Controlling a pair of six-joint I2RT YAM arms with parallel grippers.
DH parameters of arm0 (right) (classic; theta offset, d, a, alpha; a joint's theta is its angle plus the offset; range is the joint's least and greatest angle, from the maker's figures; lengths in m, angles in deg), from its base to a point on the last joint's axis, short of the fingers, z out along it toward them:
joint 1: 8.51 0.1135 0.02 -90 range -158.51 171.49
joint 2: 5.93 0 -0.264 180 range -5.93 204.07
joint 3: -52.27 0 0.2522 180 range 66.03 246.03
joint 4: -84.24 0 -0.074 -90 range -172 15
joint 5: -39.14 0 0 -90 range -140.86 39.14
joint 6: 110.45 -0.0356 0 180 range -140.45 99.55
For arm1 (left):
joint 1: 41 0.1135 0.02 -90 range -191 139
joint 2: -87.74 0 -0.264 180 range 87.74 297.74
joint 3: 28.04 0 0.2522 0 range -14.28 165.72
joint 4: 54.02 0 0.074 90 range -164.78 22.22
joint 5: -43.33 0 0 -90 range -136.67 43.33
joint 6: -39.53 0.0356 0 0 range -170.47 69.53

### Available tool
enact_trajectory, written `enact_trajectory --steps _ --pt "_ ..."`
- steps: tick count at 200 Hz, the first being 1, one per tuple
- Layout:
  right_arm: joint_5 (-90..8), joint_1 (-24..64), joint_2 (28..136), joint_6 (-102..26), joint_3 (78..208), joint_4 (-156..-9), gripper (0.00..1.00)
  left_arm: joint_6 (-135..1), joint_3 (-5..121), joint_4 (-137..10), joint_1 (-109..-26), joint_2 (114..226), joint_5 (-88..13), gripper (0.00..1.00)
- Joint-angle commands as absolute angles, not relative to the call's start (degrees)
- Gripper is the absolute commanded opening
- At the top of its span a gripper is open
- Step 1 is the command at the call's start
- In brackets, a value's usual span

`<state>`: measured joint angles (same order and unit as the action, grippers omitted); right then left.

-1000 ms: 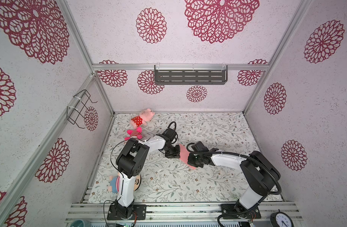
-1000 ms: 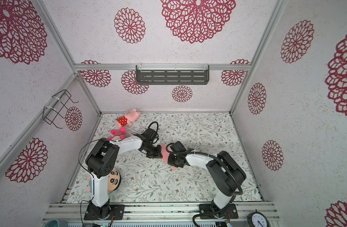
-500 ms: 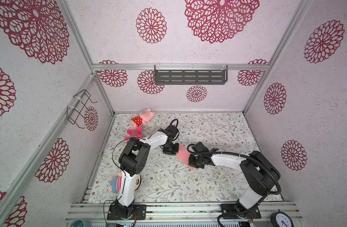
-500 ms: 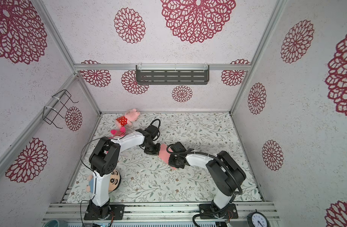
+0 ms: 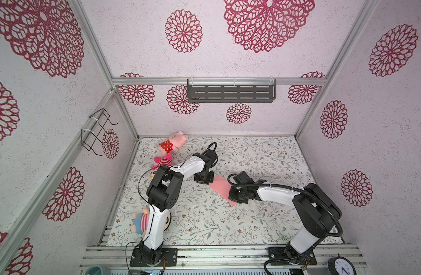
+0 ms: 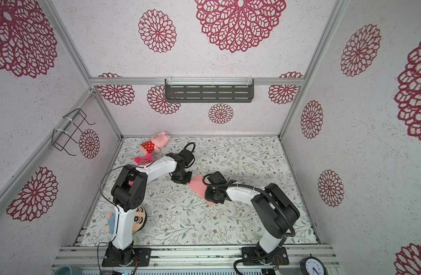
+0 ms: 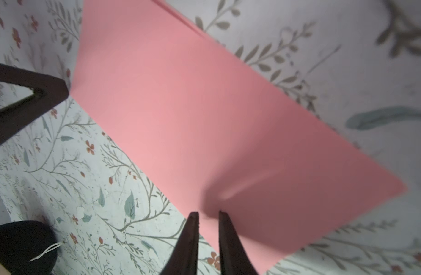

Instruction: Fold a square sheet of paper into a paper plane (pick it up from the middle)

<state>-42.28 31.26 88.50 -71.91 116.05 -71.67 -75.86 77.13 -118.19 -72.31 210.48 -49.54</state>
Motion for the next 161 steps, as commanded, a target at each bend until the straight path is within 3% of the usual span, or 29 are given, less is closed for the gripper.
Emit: enact_trajectory --steps 1,45,97,161 --pt "-45.2 28.8 83.1 -69.6 116.4 -73.7 0.3 -78.1 77.2 -117.7 -71.6 206.6 -50.6 0.26" --pt "-44.9 23.0 82.7 -65.1 116.0 -71.3 0.52 -88.6 67.7 -109.9 -71.2 196.4 -46.1 0.46" --pt "-42.7 20.8 88.3 -60.4 119.2 -65.6 0.55 -98.9 57.5 -96.6 -71.0 193.4 -32.2 0.59" --pt "-36.3 21.2 88.3 -60.5 115.0 -68.2 0.55 -100.2 56.0 -94.6 -70.6 196.2 -29.4 0.61"
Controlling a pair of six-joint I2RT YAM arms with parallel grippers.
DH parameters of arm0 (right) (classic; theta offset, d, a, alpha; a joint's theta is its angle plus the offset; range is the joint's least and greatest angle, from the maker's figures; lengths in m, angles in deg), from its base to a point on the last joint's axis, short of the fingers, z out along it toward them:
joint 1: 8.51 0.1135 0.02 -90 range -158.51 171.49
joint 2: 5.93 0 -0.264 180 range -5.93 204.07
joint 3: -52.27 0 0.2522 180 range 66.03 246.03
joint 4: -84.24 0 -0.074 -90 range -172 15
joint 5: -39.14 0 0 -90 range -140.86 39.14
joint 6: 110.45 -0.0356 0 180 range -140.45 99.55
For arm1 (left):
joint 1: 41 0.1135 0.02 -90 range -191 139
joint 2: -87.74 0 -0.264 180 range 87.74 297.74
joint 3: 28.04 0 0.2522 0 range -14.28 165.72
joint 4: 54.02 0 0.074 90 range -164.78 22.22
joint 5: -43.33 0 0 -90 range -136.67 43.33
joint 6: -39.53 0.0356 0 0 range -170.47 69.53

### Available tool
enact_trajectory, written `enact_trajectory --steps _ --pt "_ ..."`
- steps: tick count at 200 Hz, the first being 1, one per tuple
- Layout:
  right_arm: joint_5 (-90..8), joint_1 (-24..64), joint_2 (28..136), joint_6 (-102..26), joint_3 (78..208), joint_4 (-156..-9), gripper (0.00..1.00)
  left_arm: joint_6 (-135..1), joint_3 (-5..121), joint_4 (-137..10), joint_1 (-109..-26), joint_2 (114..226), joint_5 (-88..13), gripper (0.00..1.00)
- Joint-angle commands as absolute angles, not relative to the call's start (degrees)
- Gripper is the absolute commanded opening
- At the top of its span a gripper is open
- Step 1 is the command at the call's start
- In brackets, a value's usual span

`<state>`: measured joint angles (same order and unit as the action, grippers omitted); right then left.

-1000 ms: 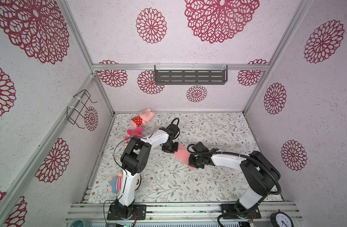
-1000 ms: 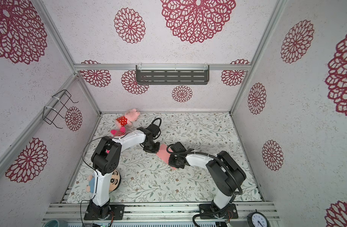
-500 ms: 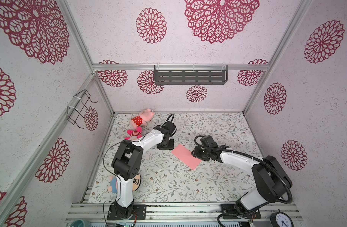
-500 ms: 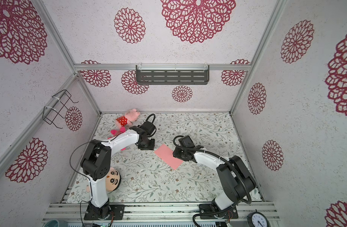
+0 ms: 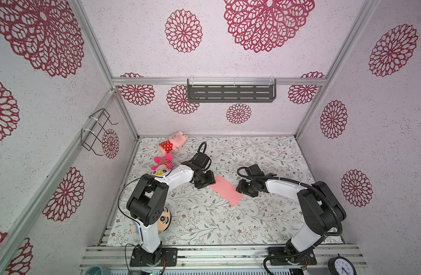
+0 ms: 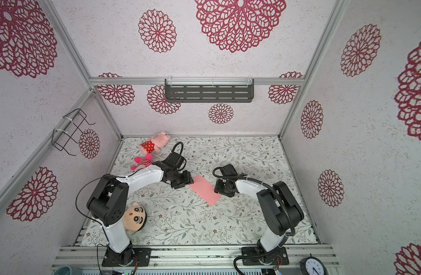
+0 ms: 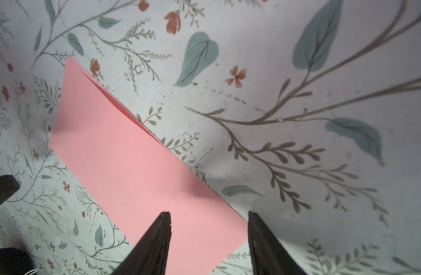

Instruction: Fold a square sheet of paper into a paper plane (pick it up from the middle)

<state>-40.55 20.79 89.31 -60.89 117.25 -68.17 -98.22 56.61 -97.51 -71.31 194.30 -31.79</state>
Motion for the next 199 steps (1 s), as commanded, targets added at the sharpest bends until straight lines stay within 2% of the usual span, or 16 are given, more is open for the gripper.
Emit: enact_trajectory --steps 1,36,95,150,176,199 --pt "-36.3 21.1 88.3 -60.6 114.9 -68.6 0.55 -100.3 56.0 -94.6 -70.6 196.2 -29.4 0.61" --pt "-30.6 23.3 85.3 -67.6 108.5 -76.7 0.53 -100.3 56.5 -95.3 -69.4 198.0 -28.7 0.6" --pt "-26.4 25.3 82.1 -79.3 100.8 -93.9 0.53 -98.8 59.1 -97.1 -66.7 201.9 -28.5 0.6" --pt "-27.1 25.3 82.8 -80.7 100.3 -96.0 0.54 -96.5 64.4 -97.8 -66.6 207.5 -24.7 0.6" --pt "-30.5 24.9 79.6 -81.4 99.0 -96.8 0.54 -94.1 68.2 -97.5 -66.6 209.9 -22.2 0.59" --pt "-33.4 23.6 76.4 -81.1 97.6 -96.4 0.55 -91.9 72.2 -100.5 -66.3 210.2 -24.6 0.59"
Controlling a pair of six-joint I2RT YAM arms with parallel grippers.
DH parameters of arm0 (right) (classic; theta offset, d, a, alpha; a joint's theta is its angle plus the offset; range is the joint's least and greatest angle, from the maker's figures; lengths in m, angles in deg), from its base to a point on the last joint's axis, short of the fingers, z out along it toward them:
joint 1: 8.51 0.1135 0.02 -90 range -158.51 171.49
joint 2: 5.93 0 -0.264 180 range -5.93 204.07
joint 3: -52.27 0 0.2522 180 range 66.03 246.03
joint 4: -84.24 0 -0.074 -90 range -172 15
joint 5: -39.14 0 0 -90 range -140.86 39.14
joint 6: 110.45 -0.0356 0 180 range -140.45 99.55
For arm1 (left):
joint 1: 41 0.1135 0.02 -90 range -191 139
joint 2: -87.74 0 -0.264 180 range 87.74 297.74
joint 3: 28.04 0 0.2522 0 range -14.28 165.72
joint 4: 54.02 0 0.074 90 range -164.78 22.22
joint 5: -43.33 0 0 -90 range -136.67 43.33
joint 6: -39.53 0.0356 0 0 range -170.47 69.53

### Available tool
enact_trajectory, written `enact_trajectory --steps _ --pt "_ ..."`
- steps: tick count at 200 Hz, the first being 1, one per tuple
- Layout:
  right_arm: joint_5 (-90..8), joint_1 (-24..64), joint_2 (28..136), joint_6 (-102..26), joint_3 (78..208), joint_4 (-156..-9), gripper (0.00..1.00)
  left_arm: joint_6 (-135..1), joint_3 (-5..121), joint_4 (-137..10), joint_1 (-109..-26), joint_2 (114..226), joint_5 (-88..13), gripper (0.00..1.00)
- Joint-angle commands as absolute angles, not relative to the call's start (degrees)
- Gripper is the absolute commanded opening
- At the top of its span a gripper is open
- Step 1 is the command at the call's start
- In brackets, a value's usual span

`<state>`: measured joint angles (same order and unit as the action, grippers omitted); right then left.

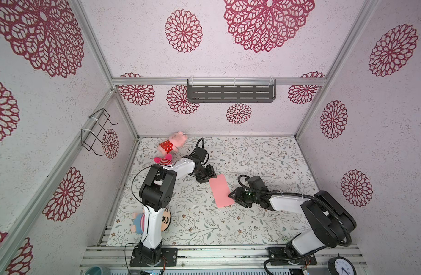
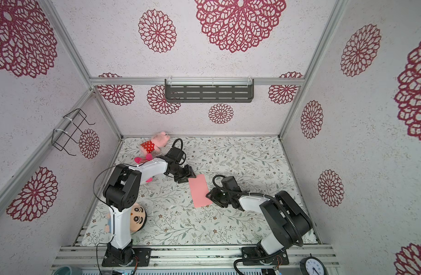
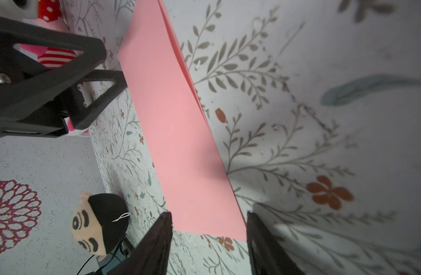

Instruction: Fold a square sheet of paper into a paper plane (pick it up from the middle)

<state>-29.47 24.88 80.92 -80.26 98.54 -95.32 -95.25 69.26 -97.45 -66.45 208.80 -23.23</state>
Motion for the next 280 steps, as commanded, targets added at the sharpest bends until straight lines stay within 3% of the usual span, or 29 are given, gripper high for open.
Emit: enact_trajectory --steps 1,37,68,136,280 --pt "-33.4 23.6 76.2 -81.1 97.6 -96.5 0.55 -91.8 72.4 -100.6 -66.3 210.1 -24.7 0.59" --pt "-31.2 22.9 75.7 -80.1 97.2 -97.1 0.56 -94.0 70.1 -102.1 -66.0 202.9 -32.0 0.65" --pt "-28.9 22.9 77.2 -80.3 97.3 -99.2 0.56 -100.7 63.1 -92.9 -66.8 197.7 -23.1 0.63" --pt "-26.3 22.9 80.1 -80.7 97.8 -101.2 0.58 -100.9 64.9 -92.1 -68.7 205.1 -20.5 0.49" --pt "-22.2 22.9 83.5 -76.6 99.6 -97.9 0.55 -99.5 62.4 -94.2 -68.1 208.6 -22.7 0.51"
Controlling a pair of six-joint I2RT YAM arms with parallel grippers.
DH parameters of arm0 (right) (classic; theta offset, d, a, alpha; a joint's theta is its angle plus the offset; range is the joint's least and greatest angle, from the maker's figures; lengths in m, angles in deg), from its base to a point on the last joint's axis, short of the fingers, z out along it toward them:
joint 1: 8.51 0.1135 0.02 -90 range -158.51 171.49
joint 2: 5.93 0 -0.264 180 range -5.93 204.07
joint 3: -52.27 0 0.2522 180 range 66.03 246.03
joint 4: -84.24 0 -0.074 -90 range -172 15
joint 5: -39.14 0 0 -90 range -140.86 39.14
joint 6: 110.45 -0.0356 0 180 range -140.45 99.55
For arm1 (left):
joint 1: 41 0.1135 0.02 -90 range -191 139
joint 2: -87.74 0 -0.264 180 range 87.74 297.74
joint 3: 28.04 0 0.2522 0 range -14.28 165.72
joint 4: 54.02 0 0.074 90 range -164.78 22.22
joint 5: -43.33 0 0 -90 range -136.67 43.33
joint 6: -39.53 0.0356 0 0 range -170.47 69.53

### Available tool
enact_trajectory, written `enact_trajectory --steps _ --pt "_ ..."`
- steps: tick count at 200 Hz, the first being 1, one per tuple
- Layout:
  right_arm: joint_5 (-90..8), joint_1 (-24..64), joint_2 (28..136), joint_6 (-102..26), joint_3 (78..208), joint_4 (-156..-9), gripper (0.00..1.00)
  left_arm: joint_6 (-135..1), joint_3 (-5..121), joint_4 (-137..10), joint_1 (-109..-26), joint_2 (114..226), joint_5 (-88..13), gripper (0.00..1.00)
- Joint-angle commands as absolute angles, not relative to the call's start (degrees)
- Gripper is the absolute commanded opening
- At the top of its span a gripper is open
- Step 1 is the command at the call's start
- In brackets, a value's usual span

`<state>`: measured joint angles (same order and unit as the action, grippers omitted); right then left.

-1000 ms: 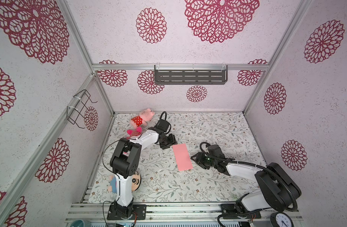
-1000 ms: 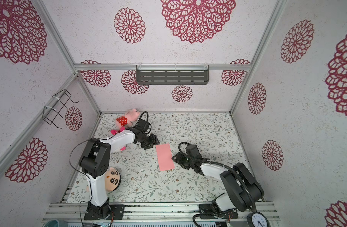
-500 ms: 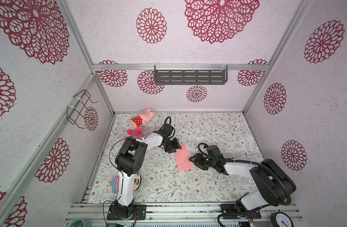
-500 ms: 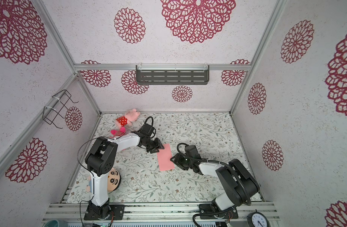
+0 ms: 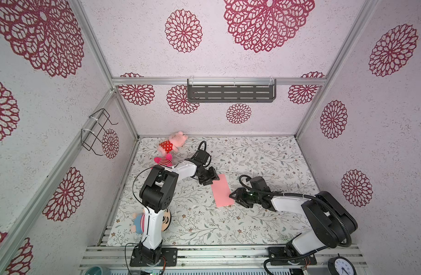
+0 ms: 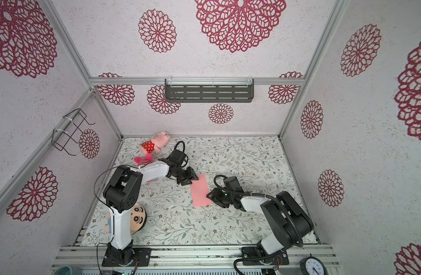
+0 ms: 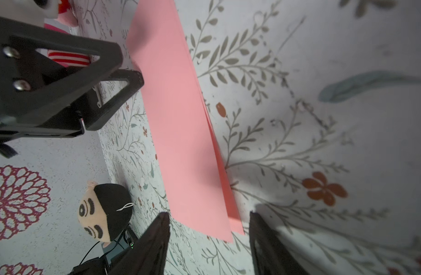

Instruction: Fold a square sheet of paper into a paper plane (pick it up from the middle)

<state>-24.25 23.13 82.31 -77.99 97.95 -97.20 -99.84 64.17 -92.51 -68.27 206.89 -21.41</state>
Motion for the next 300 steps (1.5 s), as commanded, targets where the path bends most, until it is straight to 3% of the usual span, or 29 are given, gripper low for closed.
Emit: enact_trajectory --steps 1,83,127,195,300 --pt "-22.1 22.9 83.5 -76.7 99.6 -98.0 0.55 -99.5 62.4 -94.2 -68.0 208.6 -22.7 0.51" --pt "-21.2 22.9 84.5 -82.4 97.7 -105.8 0.35 -99.2 62.5 -94.1 -68.0 208.8 -22.4 0.51" --pt "-19.9 22.9 85.3 -84.0 97.7 -105.5 0.3 -98.9 62.4 -94.1 -68.0 208.8 -22.3 0.51" --pt "-21.4 22.9 85.2 -82.2 100.8 -99.3 0.06 -98.5 62.4 -94.3 -68.1 208.9 -22.6 0.51" --pt "-20.3 25.5 92.6 -82.2 108.8 -102.3 0.0 -98.2 60.4 -93.9 -68.0 209.0 -23.4 0.5"
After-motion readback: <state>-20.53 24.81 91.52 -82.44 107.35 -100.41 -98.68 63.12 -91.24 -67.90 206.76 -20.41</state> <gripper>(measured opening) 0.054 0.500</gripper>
